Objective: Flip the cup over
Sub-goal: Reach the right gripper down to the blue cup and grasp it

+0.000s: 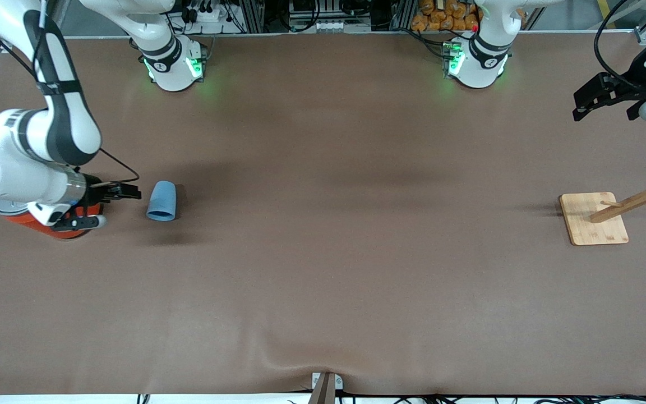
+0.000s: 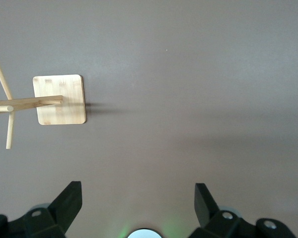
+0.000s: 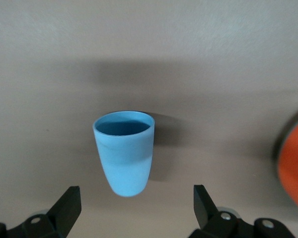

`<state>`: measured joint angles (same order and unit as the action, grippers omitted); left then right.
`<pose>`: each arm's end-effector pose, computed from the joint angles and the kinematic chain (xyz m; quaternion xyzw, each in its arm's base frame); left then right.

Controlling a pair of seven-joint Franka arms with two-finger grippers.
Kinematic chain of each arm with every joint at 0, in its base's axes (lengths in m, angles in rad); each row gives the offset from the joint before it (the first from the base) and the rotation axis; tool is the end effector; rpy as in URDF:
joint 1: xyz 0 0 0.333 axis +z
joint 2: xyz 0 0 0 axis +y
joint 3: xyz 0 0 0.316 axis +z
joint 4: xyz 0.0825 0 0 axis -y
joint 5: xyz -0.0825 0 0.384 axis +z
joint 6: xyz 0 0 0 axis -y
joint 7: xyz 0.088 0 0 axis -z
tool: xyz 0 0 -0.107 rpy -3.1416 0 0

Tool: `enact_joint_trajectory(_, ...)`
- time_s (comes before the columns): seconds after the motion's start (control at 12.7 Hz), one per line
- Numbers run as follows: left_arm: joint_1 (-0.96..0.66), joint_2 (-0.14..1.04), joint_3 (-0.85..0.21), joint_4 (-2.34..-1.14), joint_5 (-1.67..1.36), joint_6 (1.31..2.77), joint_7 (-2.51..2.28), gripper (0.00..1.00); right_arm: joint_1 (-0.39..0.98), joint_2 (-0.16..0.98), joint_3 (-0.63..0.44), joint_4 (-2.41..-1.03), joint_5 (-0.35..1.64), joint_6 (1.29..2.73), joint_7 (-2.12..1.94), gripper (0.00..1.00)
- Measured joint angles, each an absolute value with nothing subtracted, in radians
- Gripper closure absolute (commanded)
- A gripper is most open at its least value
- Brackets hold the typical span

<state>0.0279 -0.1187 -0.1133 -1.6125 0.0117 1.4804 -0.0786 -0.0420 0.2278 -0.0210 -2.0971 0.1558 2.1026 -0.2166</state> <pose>0.5057 -0.0459 0.6598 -0.9999 0.0025 0.0060 0.0131 0.5501 -0.0272 0.2961 -0.9916 -0.0295 0.1010 0.0747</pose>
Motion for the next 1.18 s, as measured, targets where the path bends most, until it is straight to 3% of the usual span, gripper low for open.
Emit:
enact_joint_trajectory(0.39,0.028,-0.118,-0.114,-1.609,0.012,1.480,-0.079,0.00,0.005,0.232,-0.011,-2.198,0.175,2.243,-0.210,0.00)
enact_joint_trajectory(0.94,0.028,-0.118,-0.114,-1.610,0.012,1.480,-0.079,0.00,0.015,0.325,-0.007,-2.257,0.177,2.433,-0.208,0.00)
enact_joint_trajectory(1.1,0.027,-0.118,-0.114,-1.611,0.012,1.480,-0.079,0.00,0.025,0.343,-0.004,-2.273,0.180,2.457,-0.204,0.71)
enact_joint_trajectory(1.18,0.028,-0.118,-0.114,-1.611,0.012,1.480,-0.079,0.00,0.025,0.349,-0.003,-2.274,0.180,2.458,-0.204,0.95)
